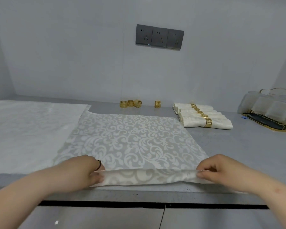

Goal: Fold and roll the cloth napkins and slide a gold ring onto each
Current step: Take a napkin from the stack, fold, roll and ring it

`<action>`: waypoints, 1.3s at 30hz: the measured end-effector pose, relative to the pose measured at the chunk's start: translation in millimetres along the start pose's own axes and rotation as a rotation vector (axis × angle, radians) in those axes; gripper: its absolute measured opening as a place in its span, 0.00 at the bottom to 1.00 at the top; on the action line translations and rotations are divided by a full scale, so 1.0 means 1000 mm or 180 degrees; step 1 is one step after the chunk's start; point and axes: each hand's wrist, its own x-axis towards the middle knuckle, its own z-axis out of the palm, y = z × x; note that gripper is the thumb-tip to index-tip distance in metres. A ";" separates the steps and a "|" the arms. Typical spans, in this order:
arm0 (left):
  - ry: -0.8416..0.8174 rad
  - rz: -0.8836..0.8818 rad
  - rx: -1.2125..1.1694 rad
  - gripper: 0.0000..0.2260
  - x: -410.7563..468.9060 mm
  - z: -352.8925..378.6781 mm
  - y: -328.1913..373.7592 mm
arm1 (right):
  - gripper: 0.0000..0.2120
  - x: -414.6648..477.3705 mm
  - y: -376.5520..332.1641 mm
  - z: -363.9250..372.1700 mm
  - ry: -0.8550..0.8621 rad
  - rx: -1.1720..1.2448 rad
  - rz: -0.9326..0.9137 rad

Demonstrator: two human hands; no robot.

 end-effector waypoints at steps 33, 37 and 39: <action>0.1534 -0.2351 -0.0619 0.18 0.104 -0.039 -0.156 | 0.16 0.211 0.018 0.000 0.0686 -0.1394 0.0821; 0.1654 -0.2288 -0.0934 0.21 0.119 -0.040 -0.172 | 0.15 0.239 0.027 -0.001 0.0760 -0.1336 0.0753; 0.1714 -0.2297 -0.1067 0.20 0.120 -0.038 -0.175 | 0.18 0.244 0.027 -0.002 0.0914 -0.1437 0.0696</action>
